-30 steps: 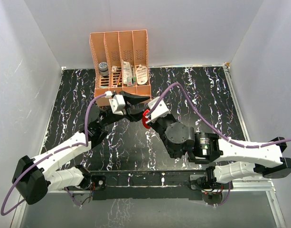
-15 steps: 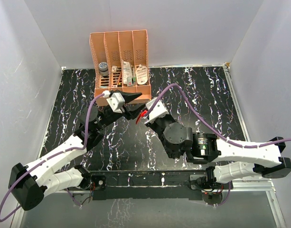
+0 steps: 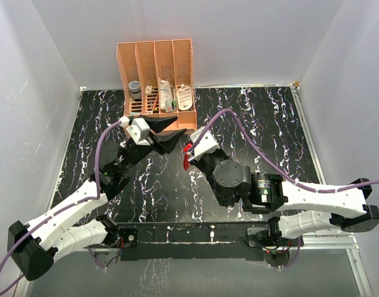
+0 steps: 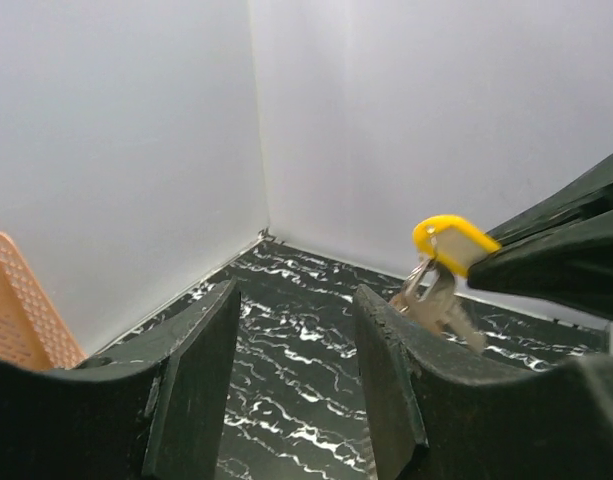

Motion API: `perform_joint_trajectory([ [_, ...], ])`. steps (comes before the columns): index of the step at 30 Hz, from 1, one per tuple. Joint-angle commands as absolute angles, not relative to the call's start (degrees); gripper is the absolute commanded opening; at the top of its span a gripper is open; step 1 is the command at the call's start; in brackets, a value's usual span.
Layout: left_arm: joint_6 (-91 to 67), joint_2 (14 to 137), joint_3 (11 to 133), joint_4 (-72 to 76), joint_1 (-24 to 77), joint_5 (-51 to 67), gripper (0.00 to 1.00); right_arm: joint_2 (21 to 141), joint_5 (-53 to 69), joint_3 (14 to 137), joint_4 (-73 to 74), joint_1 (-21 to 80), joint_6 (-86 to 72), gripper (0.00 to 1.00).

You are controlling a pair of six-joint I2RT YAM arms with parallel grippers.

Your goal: Remove the keys from the keyring

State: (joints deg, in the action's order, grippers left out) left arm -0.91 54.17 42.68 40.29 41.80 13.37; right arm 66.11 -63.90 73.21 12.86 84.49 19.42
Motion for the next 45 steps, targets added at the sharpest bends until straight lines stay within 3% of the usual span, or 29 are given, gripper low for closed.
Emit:
perform_joint_trajectory([
  [1,-4.3,53.2,47.0,38.7,41.9,17.1,0.47,66.0,-64.9,72.9,8.1,84.6,19.9,0.0],
  [32,-5.4,54.7,44.9,36.2,42.1,28.1,0.45,66.3,-65.7,72.5,4.2,84.6,22.5,0.0],
  [45,-2.4,57.9,42.6,45.6,42.1,29.3,0.46,65.7,-64.9,72.6,4.6,84.6,22.5,0.0],
])
